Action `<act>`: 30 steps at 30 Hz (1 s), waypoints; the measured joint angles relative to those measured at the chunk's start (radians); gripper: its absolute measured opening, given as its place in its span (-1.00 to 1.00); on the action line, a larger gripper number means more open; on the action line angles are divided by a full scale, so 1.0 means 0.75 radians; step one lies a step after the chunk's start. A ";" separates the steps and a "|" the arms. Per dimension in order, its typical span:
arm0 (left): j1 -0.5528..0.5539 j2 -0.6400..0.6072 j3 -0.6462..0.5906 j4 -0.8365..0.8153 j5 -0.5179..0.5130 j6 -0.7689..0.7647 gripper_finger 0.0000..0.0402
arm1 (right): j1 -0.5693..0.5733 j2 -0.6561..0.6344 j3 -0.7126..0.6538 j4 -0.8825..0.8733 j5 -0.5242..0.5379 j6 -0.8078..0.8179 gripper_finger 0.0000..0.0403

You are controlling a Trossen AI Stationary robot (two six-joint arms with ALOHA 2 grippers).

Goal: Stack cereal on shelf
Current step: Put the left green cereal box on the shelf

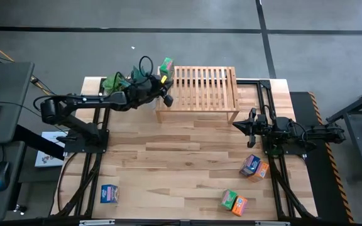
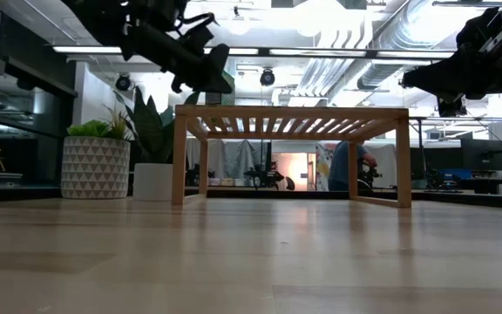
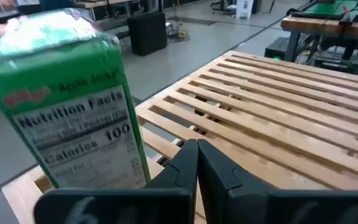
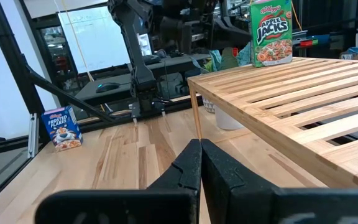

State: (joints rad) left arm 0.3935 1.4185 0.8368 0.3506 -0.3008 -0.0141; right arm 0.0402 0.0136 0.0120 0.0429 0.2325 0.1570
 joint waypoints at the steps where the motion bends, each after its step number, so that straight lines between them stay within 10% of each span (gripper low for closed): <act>1: 0.000 0.001 0.008 0.003 0.000 0.002 -1.00 | 0.000 0.000 0.000 0.000 0.000 0.000 -1.00; 30: 0.026 -0.161 0.137 -0.472 -0.097 0.385 -1.00 | 0.000 0.000 0.000 0.000 0.000 0.000 -1.00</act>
State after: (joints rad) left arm 0.4132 1.2976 0.9394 -0.0032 -0.3735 0.2747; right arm 0.0402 0.0136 0.0124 0.0426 0.2325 0.1569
